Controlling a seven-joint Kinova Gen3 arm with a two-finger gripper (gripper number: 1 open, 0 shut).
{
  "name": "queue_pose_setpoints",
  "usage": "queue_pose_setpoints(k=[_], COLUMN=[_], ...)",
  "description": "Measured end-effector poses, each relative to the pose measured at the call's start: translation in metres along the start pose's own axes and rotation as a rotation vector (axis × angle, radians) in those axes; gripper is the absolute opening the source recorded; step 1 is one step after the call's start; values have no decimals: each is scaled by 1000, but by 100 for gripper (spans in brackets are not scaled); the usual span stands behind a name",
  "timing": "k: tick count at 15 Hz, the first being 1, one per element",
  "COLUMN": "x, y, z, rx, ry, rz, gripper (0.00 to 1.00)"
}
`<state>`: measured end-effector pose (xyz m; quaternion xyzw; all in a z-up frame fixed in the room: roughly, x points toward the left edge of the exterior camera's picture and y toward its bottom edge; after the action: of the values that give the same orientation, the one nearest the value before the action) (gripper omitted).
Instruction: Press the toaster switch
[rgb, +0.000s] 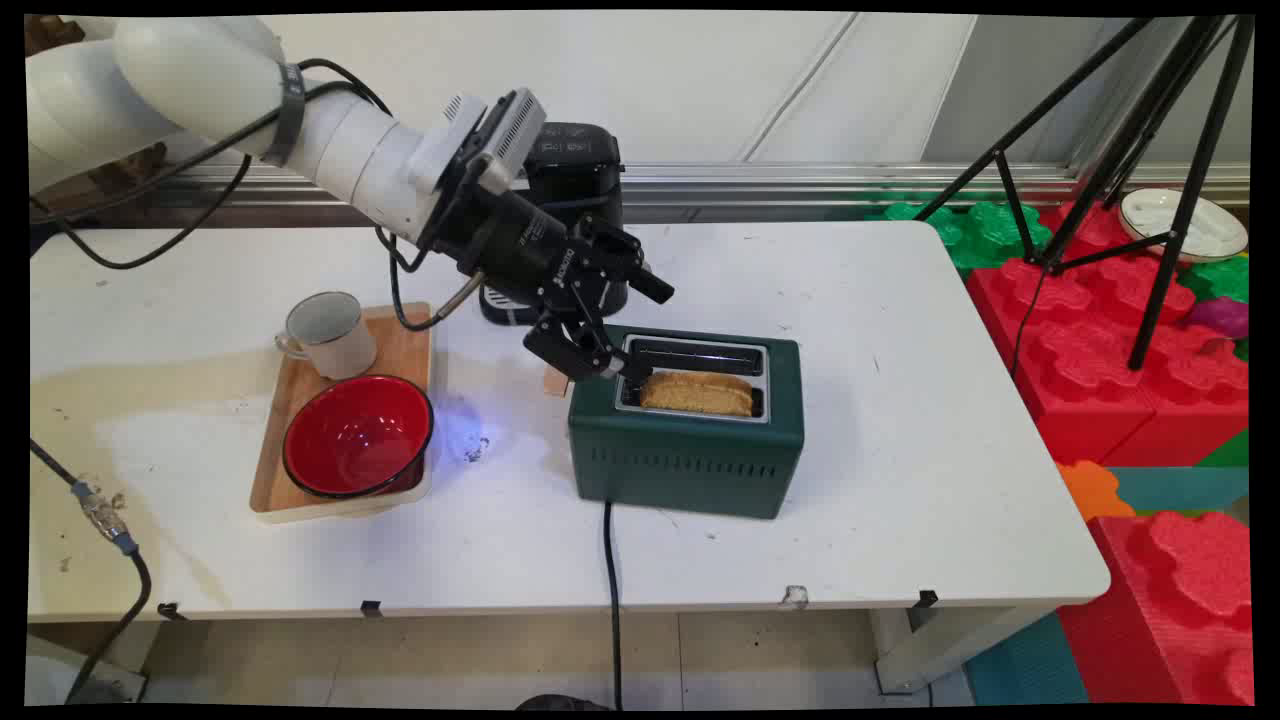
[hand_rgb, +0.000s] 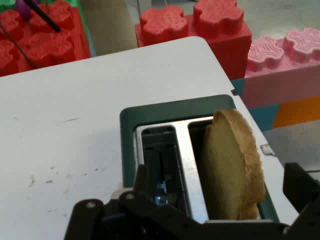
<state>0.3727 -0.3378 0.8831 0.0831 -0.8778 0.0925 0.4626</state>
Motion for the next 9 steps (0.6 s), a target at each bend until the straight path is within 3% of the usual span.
queue_pose_setpoints(k=[9], x=[-2], y=[5], z=[-31], rx=[23], ry=[3], rz=[5], gripper=[100])
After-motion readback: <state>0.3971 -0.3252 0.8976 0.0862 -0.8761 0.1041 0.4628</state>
